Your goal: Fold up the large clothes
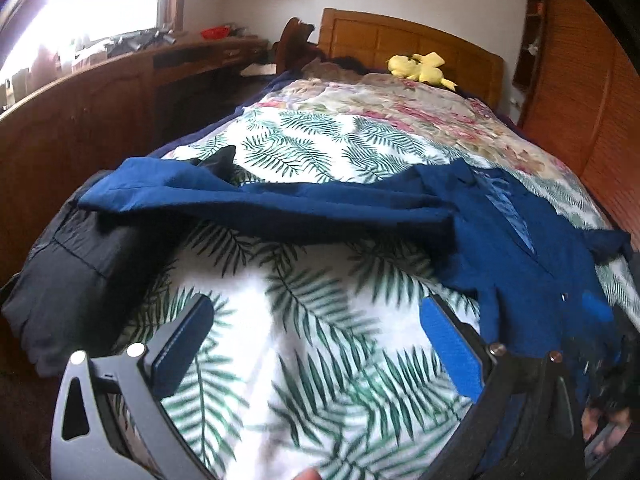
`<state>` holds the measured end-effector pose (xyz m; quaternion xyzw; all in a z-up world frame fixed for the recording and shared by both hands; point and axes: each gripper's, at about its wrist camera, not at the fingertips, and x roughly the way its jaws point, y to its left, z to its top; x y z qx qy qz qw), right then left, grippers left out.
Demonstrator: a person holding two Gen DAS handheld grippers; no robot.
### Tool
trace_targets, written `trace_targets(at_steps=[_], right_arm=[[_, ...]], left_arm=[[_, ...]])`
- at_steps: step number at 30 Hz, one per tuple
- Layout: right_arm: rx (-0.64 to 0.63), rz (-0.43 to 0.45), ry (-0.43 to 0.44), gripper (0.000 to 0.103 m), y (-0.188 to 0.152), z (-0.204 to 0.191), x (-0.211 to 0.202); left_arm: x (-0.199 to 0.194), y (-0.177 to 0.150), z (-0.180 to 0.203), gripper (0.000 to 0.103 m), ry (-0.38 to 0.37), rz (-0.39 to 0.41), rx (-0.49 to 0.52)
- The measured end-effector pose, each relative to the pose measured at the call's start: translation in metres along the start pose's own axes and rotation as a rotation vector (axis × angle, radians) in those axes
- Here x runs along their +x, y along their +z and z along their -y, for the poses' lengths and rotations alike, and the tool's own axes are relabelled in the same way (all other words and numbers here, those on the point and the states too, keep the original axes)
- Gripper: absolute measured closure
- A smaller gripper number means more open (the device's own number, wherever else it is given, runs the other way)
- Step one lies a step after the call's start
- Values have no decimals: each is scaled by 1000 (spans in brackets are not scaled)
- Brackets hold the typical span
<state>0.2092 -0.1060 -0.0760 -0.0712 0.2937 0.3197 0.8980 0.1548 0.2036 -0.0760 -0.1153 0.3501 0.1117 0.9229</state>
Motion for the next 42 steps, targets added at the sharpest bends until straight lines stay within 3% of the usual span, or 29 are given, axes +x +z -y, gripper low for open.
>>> trace_targets(at_steps=[6,12,17,19,21,24,26,27,28,30,34,37,42], right_arm=[[38,-24,23,0,-7,9,7],[23,-16,8,0,-9,6,8],[3,-9,-10,0,-9,3,8],[-1,-9,-14,0,-9,2,8],[-3,-9,-15,0,-9,1,8],[-3,-6,-16,0,-9,0,8],[-4,-3,-16,0,-9,0,8],[-4,-2,-16,0,-8,0,8],[-4,-1,-16,0,-8,0,8],[-4,1,-17,0,-8,0,7],[-1,-1,-15,0,-7,1,2],[8,4,-7,0,-2,6,-7],[53,44,-34,0,10,34,-37]], left_arm=[[35,28,-24,1,-21,-17,-102],[66,49,-53,16,-44,-20,-223],[83,55,-78,28,-7,-29,-331],[89,55,-88,36,21,-23,-362],[94,57,-97,46,1,-21,-398],[99,63,-100,54,0,-16,-404],[102,70,-99,72,15,-7,-385],[104,73,-97,90,28,-14,-373],[106,76,-96,97,30,-23,-363],[104,84,-86,103,42,-21,-328],[87,106,-49,103,62,37,-219],[74,127,-11,103,20,69,-169],[50,158,83,103,-49,125,-24]])
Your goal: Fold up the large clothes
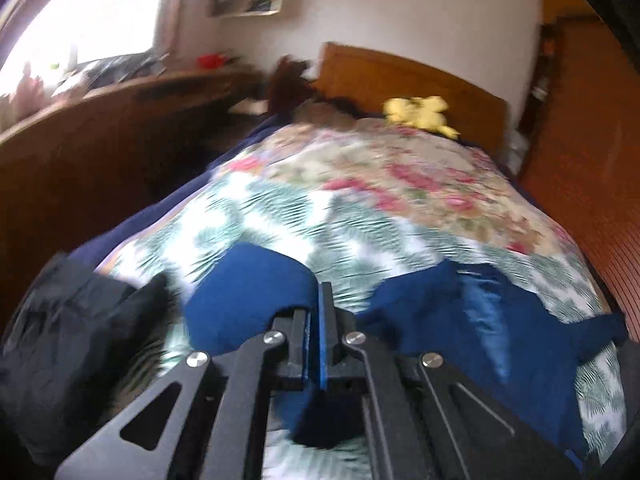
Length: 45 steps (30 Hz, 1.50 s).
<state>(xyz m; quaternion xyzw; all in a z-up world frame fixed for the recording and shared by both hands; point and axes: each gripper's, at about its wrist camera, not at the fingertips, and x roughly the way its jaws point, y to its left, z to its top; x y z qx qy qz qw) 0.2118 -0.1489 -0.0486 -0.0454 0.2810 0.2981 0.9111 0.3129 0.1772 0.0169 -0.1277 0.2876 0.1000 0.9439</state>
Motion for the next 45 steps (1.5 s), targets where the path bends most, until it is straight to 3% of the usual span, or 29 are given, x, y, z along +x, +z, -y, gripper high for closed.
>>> trace_targets(at_steps=[7,12,17,29,33,37,40,45], right_arm=[[75,61,-140,0,4,66,-40],[116,45,-214,0,-7,104,-46],[159,-5,-224,0,-17,125,-33],[175,-17,-203,0,-17,125,-30],[192,-15,-167,0,-13,121,-32],[197,-11,-123,0,-4,112,-35],[211,-12,-52,0,3,106,-35],[147,-29,-43,0,17,77,-23]], left_arm=[[-20,0,125,103,-149,4,186],[-24,-32,170,103,-187,-41,267],[-15,-72,187,103,-183,-119,327],[-39,-133,181,99,-185,-133,417],[-63,-140,170,89,-168,-101,440],[-89,-141,141,77,-183,-78,398],[-107,-143,112,74,-193,-67,353],[-124,-146,71,71,-174,-46,297]])
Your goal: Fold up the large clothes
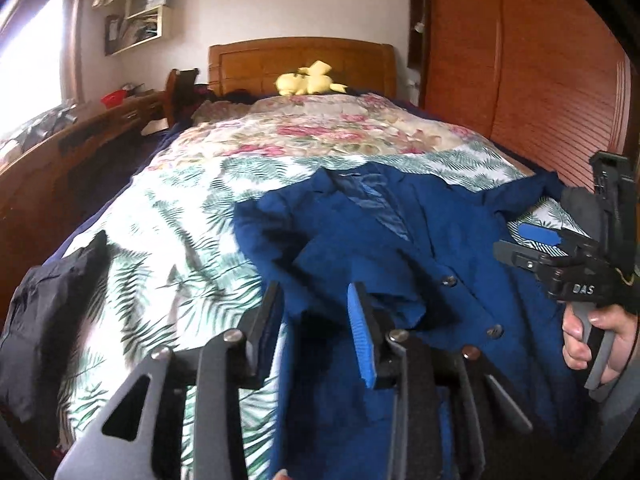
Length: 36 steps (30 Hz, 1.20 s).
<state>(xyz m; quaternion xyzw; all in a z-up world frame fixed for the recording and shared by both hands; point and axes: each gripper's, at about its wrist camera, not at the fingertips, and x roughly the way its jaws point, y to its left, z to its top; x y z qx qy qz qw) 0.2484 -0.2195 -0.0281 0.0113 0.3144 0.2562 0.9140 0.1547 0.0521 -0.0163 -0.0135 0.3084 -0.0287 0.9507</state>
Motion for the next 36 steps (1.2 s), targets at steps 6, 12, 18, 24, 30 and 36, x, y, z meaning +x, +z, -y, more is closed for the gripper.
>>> trace_targets(at_steps=[6,12,18,24,30,36], right_arm=[[-101,-88,86,5,12,-52,45],[-170,-226,133,17,13,-90,113],[-216,-320,121,31,21,-103,158],[-302,-437,40,45,21,-120,196],[-256,-376,60,95,26,-107,179],[-229,-246,53,99,38,-83,130]], left_arm=[[-22,-15,-40,68,46,36,-56],[-36,-28,-67,67,71,64,-106],[-33,-39,-82,67,85,45,-126],[-33,-36,-82,67,77,39,-150],[-44,-27,-66,67,61,65,-137],[-50,-26,-40,67,46,57,-104]])
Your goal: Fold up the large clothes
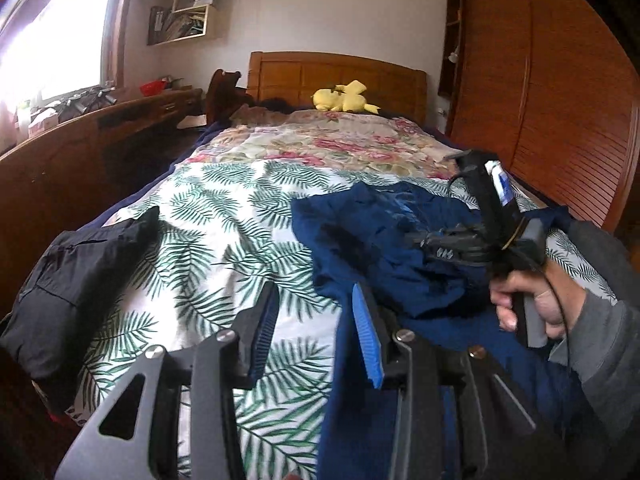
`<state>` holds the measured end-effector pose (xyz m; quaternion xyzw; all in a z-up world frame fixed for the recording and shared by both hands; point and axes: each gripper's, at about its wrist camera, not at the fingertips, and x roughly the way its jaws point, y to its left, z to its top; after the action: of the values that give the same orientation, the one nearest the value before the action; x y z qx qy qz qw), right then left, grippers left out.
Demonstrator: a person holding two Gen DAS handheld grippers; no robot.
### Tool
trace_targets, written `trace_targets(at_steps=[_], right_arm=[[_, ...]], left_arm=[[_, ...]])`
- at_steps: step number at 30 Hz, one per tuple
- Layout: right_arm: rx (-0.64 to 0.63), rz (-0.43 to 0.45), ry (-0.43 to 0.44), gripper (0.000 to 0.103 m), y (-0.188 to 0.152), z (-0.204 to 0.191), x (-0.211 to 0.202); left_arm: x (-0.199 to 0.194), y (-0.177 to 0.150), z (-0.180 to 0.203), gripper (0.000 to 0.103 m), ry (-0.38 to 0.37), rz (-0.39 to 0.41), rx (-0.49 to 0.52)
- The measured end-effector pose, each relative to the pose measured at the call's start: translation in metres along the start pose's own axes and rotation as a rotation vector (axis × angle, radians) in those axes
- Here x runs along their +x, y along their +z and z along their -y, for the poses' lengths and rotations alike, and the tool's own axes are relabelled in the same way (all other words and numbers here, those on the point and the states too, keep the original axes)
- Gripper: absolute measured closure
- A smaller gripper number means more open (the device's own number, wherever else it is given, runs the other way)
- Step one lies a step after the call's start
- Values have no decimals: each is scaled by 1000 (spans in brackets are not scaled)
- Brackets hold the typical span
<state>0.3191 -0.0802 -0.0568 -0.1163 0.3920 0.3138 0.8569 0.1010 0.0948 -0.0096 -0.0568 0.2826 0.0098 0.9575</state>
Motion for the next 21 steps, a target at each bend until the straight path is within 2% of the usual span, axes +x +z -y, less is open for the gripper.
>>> trace_targets(at_steps=[5,9,13,21], right_arm=[[35,107,-15,99,-3,25,-51],[66,192,11,99,-13,45,-95],[92,242,4,100,-25,61,-126],[115,394,-21,100,-35,72,-189]], left_arm=[[0,3,22,67,-19,-11,17],[-3,8,37,67,-16,-16,42],[-6,10,46,67,-13,-21,48],[-9,10,54,67,-7,-15,66]])
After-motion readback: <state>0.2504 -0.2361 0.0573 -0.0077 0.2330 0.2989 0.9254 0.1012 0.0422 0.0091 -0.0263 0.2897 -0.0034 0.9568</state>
